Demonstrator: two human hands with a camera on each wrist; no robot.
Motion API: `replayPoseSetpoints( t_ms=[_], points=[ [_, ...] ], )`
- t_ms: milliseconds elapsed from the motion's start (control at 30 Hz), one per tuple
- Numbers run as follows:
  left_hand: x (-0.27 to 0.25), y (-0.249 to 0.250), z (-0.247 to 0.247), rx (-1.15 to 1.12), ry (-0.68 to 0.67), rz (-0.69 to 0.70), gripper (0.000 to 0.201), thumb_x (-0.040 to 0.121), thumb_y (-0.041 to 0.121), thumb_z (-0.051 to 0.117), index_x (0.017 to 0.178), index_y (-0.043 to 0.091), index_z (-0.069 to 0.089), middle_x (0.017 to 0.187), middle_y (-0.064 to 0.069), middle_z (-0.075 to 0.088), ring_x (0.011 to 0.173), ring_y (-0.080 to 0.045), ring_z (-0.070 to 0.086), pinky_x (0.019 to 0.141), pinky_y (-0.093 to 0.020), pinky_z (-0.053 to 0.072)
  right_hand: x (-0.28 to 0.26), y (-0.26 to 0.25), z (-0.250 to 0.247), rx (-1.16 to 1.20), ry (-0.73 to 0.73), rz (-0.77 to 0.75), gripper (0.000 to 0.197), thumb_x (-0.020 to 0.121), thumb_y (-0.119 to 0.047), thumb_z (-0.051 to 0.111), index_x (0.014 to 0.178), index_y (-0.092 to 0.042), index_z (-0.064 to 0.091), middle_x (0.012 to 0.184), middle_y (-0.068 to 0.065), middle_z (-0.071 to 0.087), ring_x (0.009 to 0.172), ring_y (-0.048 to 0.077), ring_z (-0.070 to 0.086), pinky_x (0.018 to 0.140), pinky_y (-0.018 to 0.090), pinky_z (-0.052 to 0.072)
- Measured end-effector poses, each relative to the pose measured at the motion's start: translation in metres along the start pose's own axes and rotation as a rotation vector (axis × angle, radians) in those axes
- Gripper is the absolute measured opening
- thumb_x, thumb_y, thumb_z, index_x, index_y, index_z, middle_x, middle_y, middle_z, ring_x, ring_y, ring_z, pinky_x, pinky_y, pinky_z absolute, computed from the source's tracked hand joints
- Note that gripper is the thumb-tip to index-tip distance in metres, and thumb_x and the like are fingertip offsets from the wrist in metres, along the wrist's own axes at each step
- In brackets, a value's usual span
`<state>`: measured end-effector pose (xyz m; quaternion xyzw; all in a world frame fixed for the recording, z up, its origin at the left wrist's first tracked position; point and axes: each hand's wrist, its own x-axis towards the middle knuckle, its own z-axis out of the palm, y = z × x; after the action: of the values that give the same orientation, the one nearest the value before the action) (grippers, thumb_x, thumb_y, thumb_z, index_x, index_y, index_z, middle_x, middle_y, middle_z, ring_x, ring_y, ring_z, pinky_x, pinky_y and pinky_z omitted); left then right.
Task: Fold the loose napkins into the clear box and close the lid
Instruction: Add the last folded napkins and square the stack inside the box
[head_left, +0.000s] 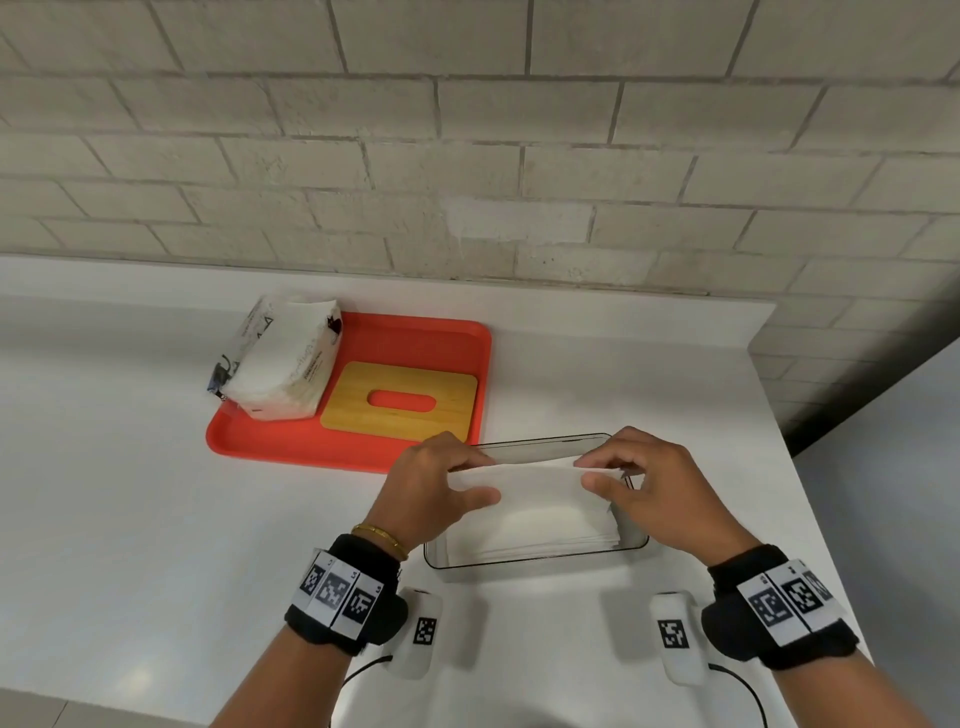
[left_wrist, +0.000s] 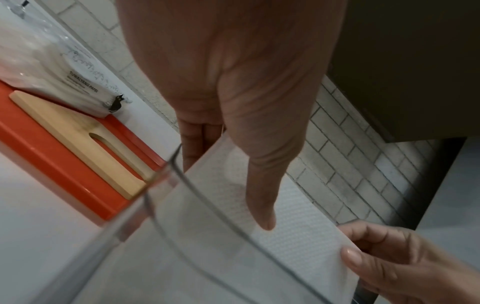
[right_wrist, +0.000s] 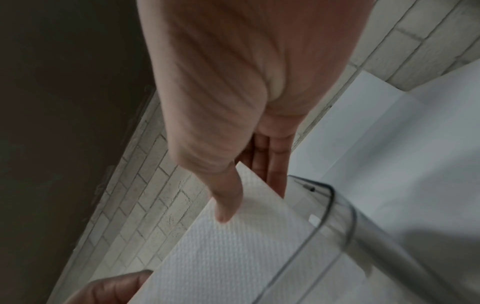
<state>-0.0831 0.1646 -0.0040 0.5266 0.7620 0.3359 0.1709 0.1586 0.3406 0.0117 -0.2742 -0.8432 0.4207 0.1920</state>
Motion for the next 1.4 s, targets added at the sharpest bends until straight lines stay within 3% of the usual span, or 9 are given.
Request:
replayPoseSetpoints(
  t_ms=[167, 333, 533, 633, 700, 800, 1000, 1267, 1400],
  points=[
    [0.001, 0.006, 0.001, -0.122, 0.011, -0.08, 0.012, 0.084, 0.037, 0.084, 0.09, 0.027, 0.081, 0.079, 0.029, 0.072, 0.08, 0.006, 0.066, 0.07, -0.008, 0.044, 0.008, -0.005, -0.001, -0.066, -0.104, 0.121, 0.009, 0.088, -0.026, 0.082, 0.092, -0.033, 0.077, 0.091, -0.015, 0.075, 0.082, 0.006, 0.069, 0.073, 0.022, 0.05],
    [0.003, 0.011, -0.008, -0.249, 0.082, -0.266, 0.015, 0.084, 0.032, 0.086, 0.094, 0.024, 0.079, 0.075, 0.009, 0.076, 0.059, -0.014, 0.07, 0.057, -0.036, 0.062, 0.021, -0.014, -0.02, 0.022, -0.122, 0.241, 0.006, 0.09, -0.029, 0.08, 0.092, -0.03, 0.075, 0.088, -0.007, 0.079, 0.083, 0.015, 0.075, 0.08, 0.031, 0.058],
    [0.008, 0.023, -0.004, -0.102, -0.091, -0.417, 0.034, 0.087, 0.015, 0.083, 0.117, 0.02, 0.067, 0.076, 0.003, 0.057, 0.052, -0.018, 0.072, 0.046, -0.025, 0.056, 0.044, -0.018, -0.009, -0.393, -0.261, 0.305, 0.026, 0.091, -0.019, 0.076, 0.072, -0.023, 0.059, 0.072, -0.002, 0.055, 0.077, 0.019, 0.053, 0.059, 0.024, 0.038],
    [0.012, 0.024, 0.008, 0.01, -0.08, -0.429, 0.038, 0.088, 0.012, 0.08, 0.121, 0.019, 0.063, 0.08, -0.002, 0.063, 0.054, -0.023, 0.073, 0.052, -0.034, 0.062, 0.049, -0.02, 0.005, -0.541, -0.308, 0.316, 0.029, 0.093, -0.016, 0.07, 0.072, -0.025, 0.051, 0.085, -0.001, 0.051, 0.098, 0.022, 0.05, 0.068, 0.03, 0.04],
    [0.012, 0.022, 0.014, 0.071, -0.067, -0.431, 0.038, 0.087, 0.013, 0.082, 0.119, 0.018, 0.062, 0.089, -0.006, 0.065, 0.058, -0.024, 0.073, 0.056, -0.039, 0.064, 0.05, -0.021, 0.012, -0.65, -0.321, 0.312, 0.004, 0.093, -0.016, 0.069, 0.094, -0.019, 0.065, 0.101, 0.005, 0.055, 0.103, 0.026, 0.059, 0.077, 0.033, 0.048],
    [0.011, 0.021, 0.02, 0.165, -0.04, -0.4, 0.04, 0.086, 0.014, 0.082, 0.118, 0.018, 0.058, 0.095, -0.007, 0.067, 0.068, -0.023, 0.071, 0.065, -0.037, 0.064, 0.05, -0.022, 0.021, -0.788, -0.324, 0.285, 0.021, 0.096, -0.014, 0.064, 0.117, -0.011, 0.065, 0.111, 0.01, 0.058, 0.096, 0.03, 0.065, 0.081, 0.035, 0.055],
    [0.007, 0.02, 0.025, 0.299, 0.008, -0.297, 0.044, 0.087, 0.017, 0.082, 0.121, 0.014, 0.054, 0.093, -0.008, 0.07, 0.081, -0.024, 0.068, 0.071, -0.029, 0.056, 0.047, -0.028, 0.027, -0.913, -0.303, 0.259, 0.018, 0.094, -0.013, 0.065, 0.112, -0.012, 0.065, 0.098, 0.006, 0.055, 0.082, 0.025, 0.059, 0.069, 0.031, 0.048],
    [-0.015, 0.031, 0.022, 0.321, 0.191, -0.183, 0.034, 0.087, 0.028, 0.08, 0.116, 0.018, 0.066, 0.118, -0.001, 0.061, 0.09, -0.019, 0.063, 0.071, -0.026, 0.049, 0.017, -0.045, 0.007, -0.541, -0.248, 0.195, 0.062, 0.08, -0.061, 0.079, 0.129, -0.025, 0.066, 0.133, -0.012, 0.058, 0.122, 0.013, 0.057, 0.101, 0.028, 0.046],
    [-0.031, 0.034, 0.016, 0.189, -0.14, -0.167, 0.065, 0.077, 0.071, 0.074, 0.126, 0.029, 0.066, 0.127, 0.01, 0.065, 0.119, -0.009, 0.06, 0.103, -0.03, 0.048, -0.005, -0.042, 0.009, -0.454, -0.58, 0.165, 0.068, 0.075, -0.066, 0.08, 0.133, -0.034, 0.065, 0.131, -0.021, 0.059, 0.125, 0.003, 0.052, 0.106, 0.024, 0.043]
  ],
)
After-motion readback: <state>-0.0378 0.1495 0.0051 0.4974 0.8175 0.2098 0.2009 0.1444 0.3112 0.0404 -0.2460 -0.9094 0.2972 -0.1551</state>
